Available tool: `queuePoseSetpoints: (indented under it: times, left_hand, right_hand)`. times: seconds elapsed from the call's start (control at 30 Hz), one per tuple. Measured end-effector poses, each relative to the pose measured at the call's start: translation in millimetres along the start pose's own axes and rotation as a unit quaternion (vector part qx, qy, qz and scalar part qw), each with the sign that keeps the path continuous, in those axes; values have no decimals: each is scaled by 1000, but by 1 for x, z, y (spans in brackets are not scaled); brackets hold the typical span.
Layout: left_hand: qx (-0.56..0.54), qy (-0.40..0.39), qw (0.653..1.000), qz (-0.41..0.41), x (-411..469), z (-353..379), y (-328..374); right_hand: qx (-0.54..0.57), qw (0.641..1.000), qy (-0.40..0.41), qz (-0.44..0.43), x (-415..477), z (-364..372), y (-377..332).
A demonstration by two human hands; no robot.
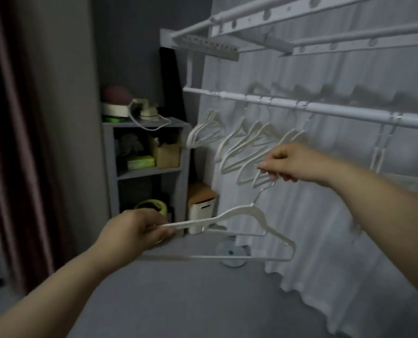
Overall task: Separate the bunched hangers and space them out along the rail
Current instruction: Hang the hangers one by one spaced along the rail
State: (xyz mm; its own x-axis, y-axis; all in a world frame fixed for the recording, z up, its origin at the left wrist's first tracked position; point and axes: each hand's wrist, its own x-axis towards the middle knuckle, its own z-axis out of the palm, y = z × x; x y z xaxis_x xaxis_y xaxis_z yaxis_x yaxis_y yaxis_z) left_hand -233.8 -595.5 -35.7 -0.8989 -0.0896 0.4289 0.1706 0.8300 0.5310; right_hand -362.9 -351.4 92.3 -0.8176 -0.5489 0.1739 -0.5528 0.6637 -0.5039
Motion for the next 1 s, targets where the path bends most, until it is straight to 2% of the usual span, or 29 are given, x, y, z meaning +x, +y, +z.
queuePoseSetpoints:
  times: [0.1,0.2,0.27,0.3,0.37,0.43,0.47,0.5,0.57,0.73,0.8,0.87,1.0]
  left_hand:
    - [34,27,997,-67,-23,-32,-24]
    - [138,103,978,-119,-41,-53,-46]
    - [148,109,973,-137,-52,-56,-49]
    - [119,93,979,-140,-57,-55,-45]
    - [-39,18,987,-155,-66,-52,-30]
    - [-243,-86,946,-198,-73,-51,-12]
    - [-294,-130,923,-211,-74,-50,-6]
    - [-309,-165,912,-212,-75,-48,-2]
    - [-286,-202,915,-198,-75,-46,4]
    - [-144,-193,964,-116,-67,-29,20]
    - [-108,-171,975,-95,-60,-22,26]
    - [-101,-168,976,-96,-49,-17,34]
    - [-100,-202,971,-78,-23,-1,51]
  right_hand:
    - [93,994,-62,4,-4,23,-40]
    - [210,976,-60,5,-11,49,-77]
    - [291,955,-51,19,-16,66,-99]
    - [324,944,-52,25,-20,73,-109]
    - [382,922,-56,36,-25,87,-128]
    - [443,894,-47,45,-28,96,-141]
    - [469,881,-39,50,-29,100,-147]
    - [488,871,-31,53,-29,103,-150]
    - [515,855,-15,59,-31,107,-153]
    - [544,836,34,65,-34,107,-144]
    - [540,838,45,70,-35,100,-139]
    - [511,855,48,77,-35,88,-129]
    - [310,941,73,117,-38,58,-89]
